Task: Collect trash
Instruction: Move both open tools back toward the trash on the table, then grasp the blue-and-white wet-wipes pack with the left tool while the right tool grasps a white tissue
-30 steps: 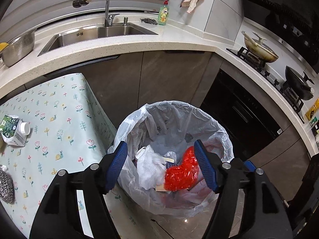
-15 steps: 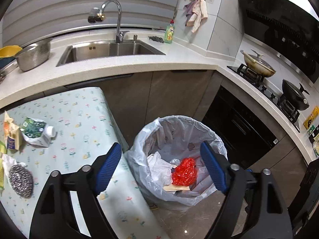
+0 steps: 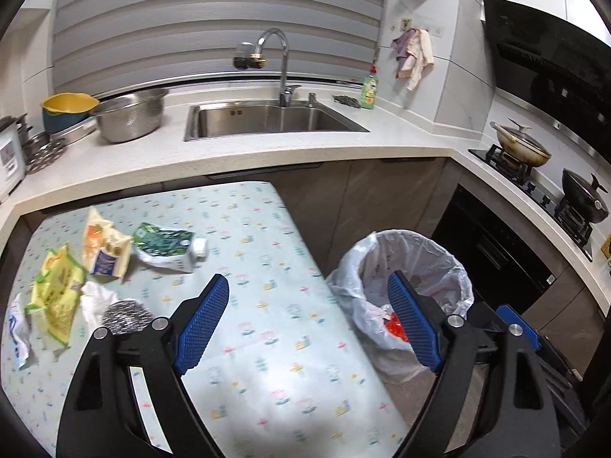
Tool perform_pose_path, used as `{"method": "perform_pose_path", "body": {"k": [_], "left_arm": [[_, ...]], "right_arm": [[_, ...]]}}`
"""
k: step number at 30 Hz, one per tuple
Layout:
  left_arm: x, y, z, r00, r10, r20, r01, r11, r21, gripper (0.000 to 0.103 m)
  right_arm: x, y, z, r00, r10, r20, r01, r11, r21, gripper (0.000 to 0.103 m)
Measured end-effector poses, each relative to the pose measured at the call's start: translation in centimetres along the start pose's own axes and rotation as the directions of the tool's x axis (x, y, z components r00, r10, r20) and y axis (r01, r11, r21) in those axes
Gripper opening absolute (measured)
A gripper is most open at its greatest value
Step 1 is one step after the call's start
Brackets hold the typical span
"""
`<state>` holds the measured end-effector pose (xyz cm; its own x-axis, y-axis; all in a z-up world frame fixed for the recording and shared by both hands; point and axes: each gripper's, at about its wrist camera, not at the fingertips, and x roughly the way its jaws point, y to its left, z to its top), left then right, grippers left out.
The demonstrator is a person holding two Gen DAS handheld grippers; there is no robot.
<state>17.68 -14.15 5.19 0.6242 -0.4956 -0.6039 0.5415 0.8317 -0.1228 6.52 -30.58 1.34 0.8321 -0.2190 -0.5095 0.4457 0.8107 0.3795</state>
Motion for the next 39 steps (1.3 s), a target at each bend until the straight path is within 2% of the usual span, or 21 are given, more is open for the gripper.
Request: {"method": "perform_pose_path", "body": {"k": [4,11,21,26,30,39], "left_arm": [[-2.1,3.1,-0.6,0.998,0.053,0.02,-0.053,0.999,-0.013,0.087],[-4.2,8.9,-1.8,0.991,0.136,0.002,-0.136,0.989,-0.066,0.089],[-5.9,17.3,-4.0,0.966,0.253,-0.05,-0.258,0.951,-0.17,0.09],[-6.8,21.9,-5.6,0.951,0.299,-0.077,-0.309,0.923,-0.231,0.092],[-7.0,26.0,-7.2,0.928,0.353,-0.118,-0.372,0.889,-0.266,0.092],[-6.0,34.1,-9.8,0.886,0.412,-0.214,-0.464,0.81,-0.359,0.092]], "right_arm": [[-0.2,2.7,-0.7,1.0,0.022,-0.015,-0.022,0.999,-0.032,0.065],[0.6,8.1,-2.5,0.995,0.075,-0.07,-0.082,0.992,-0.1,0.065],[2.7,14.7,-5.3,0.979,0.131,-0.153,-0.158,0.97,-0.183,0.07],[4.1,16.9,-6.5,0.972,0.133,-0.193,-0.171,0.965,-0.198,0.073],[5.4,18.8,-7.6,0.965,0.13,-0.229,-0.182,0.958,-0.221,0.074],[10.1,24.7,-10.4,0.929,0.16,-0.332,-0.258,0.926,-0.275,0.074]]}}
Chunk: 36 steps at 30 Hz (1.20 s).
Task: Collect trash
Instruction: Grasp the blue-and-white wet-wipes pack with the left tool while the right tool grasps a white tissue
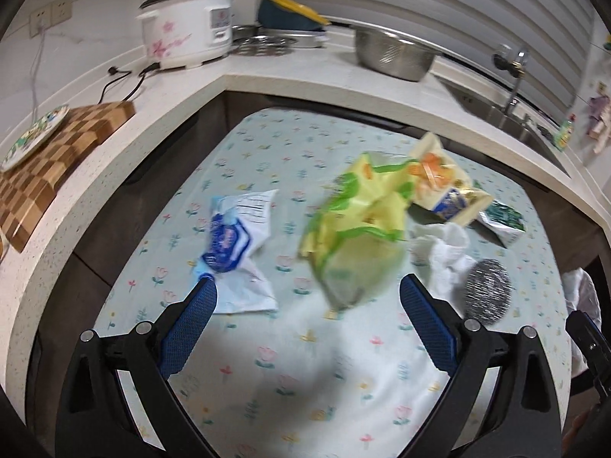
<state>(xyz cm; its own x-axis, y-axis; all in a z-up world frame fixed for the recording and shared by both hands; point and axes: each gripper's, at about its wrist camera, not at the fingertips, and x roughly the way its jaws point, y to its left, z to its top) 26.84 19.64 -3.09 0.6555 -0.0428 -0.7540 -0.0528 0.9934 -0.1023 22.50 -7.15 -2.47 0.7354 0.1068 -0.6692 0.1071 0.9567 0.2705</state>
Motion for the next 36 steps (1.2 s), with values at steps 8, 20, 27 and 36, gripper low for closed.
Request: {"method": "perform_pose_path", "body": {"k": [8,20,27,36], "left_arm": [[4.4,3.9,1.3,0.997,0.055,-0.048,-0.056,0.998,-0.023,0.092],[10.6,6.4,1.9,0.983,0.073,-0.166,-0.088,0.993,-0.08,0.095],[11.7,5.7,1.6,0.981,0.057,-0.187,-0.071,0.995,-0.072,0.082],[10.2,4.0,1.6,0.988,0.006,-0.154,-0.011,0.999,-0.036,0.057]], "right_arm": [[7.0,5.5,2.2,0.998,0.05,-0.044,-0.054,0.995,-0.084,0.074],[16.5,7.0,3.9,0.992,-0.002,-0.129,-0.017,0.989,-0.147,0.074],[18.3,7.5,3.2,0.987,-0.058,-0.147,0.024,0.974,-0.227,0.068],[16.7,6.1,3.5,0.986,-0.074,-0.147,0.041,0.975,-0.217,0.016]]}}
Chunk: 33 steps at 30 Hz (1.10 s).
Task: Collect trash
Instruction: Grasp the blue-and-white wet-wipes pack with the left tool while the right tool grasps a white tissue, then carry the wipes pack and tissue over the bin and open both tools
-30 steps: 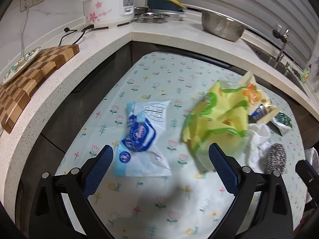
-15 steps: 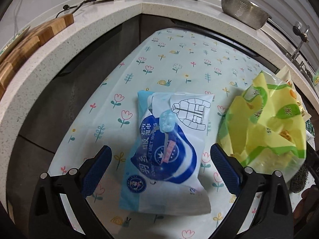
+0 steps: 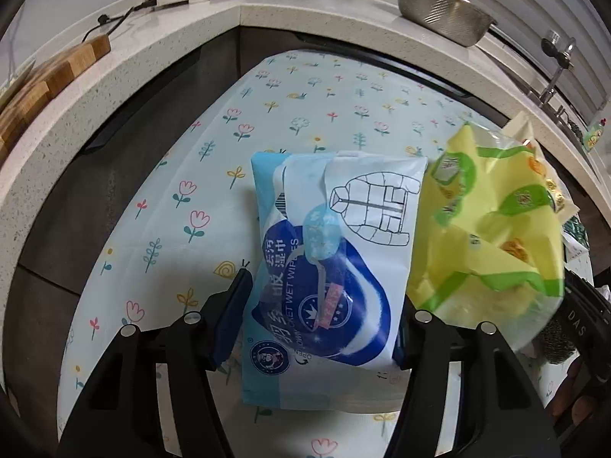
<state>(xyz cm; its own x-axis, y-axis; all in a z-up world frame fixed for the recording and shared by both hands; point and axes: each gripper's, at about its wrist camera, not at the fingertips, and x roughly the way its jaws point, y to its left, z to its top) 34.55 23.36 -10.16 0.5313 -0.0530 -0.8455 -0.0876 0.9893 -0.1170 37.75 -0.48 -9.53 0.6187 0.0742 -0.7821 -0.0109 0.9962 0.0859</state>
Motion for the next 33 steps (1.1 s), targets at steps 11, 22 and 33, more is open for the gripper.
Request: {"method": "perform_pose_path", "body": {"k": [11,22,33], "left_arm": [[-6.3,-2.2,-0.3,0.994,-0.065,0.082,0.062,0.997,0.044,0.054],[-13.3,-6.9,-1.9,0.978,-0.144,0.152,0.125,0.984,0.129,0.054],[-17.8,-14.6,-5.4,0.961,-0.219,0.17,0.17,0.949,0.264,0.054]], "right_arm": [[-8.9,-1.6,1.2,0.989,0.041,0.143,-0.049,0.997,0.058,0.014],[-17.8,-4.4,0.2,0.965,0.023,0.262,-0.051,0.994,0.1,0.014],[-23.3,-9.2,-4.7,0.955,-0.029,0.297,-0.018,0.988,0.153,0.014]]}}
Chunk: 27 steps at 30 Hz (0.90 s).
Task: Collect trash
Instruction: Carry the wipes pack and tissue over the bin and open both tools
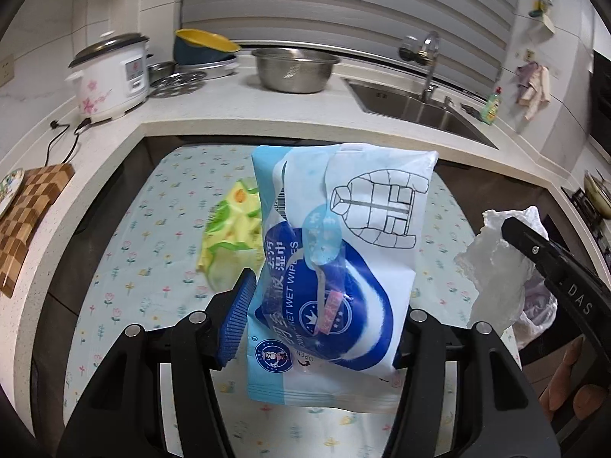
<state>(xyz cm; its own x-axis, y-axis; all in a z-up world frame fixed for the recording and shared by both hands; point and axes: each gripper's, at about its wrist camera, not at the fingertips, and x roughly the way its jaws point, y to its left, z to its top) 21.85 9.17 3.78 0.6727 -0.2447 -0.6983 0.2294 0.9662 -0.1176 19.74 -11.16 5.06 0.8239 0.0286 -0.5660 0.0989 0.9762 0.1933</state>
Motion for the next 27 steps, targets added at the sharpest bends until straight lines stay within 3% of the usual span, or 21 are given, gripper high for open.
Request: {"method": "perform_pose_path", "body": {"k": [12,27], "left_arm": [[-0.7,-11.0,-1.1,0.996,-0.084,-0.009,0.084,0.985,0.15,0.054],[2.5,-21.5,-2.1,0.985,-0.152,-0.078,0.168,0.941,0.294,0.054]], "right_arm": [[-5.0,-8.1,-2.3,0.997,-0.071,0.029,0.068,0.993,0.098,0.014],[-6.4,-17.3,-4.2,0.986,-0.166,0.022,0.157,0.96,0.231,0.014]]}}
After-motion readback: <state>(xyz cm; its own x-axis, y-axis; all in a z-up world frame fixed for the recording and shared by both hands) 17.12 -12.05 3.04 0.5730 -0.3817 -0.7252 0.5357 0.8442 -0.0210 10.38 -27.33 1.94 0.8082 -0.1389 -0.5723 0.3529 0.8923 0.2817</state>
